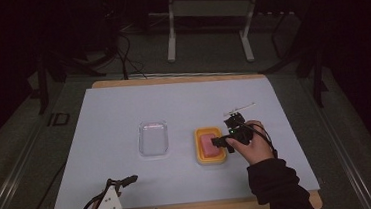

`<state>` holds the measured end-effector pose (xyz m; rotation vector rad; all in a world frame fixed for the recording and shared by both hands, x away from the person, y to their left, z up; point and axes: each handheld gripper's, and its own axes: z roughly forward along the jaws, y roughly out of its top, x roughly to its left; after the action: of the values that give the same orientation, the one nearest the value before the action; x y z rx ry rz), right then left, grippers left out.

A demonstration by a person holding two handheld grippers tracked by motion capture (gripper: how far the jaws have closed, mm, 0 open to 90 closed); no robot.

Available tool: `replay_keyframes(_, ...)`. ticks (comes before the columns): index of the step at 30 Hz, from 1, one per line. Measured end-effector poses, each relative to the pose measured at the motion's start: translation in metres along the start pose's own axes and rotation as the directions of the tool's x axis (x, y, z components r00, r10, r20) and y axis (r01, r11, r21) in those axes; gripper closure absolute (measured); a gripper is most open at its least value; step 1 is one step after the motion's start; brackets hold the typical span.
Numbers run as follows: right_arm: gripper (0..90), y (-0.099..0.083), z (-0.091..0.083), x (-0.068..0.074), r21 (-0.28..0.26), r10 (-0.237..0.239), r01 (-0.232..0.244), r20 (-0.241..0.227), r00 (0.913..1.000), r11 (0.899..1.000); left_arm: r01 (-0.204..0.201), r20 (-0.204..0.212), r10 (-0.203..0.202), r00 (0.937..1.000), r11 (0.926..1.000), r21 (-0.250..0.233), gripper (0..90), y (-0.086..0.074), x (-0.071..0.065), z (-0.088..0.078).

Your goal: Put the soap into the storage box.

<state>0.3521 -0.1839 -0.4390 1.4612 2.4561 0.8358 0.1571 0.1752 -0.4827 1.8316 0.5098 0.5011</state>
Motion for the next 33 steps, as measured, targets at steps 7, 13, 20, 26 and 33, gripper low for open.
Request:
replay_keyframes(7,19.5,-0.016,-0.011,-0.007,-0.047,-0.042,0.042,-0.014,0.999,0.998,-0.003,0.0,0.003,1.0,1.0,0.004,0.2,0.0,0.0,0.0)
replay_keyframes(13,19.4,-0.033,-0.02,-0.013,-0.098,-0.113,0.112,-0.007,0.9935,0.989,-0.003,-0.001,0.003,1.0,1.0,0.004,0.3,0.0,0.0,0.0)
replay_keyframes(20,19.4,-0.057,-0.027,-0.023,-0.122,-0.146,0.144,-0.013,0.9892,0.982,-0.004,-0.002,0.004,1.0,1.0,0.007,0.3,0.0,0.0,0.001)
replay_keyframes(26,19.2,-0.079,-0.027,-0.029,-0.157,-0.17,0.167,-0.006,0.9855,0.973,-0.006,-0.003,0.006,1.0,1.0,0.007,0.2,0.0,0.0,0.001)
replay_keyframes(33,19.2,-0.098,-0.026,-0.036,-0.161,-0.184,0.178,-0.027,0.9825,0.971,-0.007,-0.002,0.007,1.0,0.9999,0.01,0.3,-0.001,0.0,0.001)
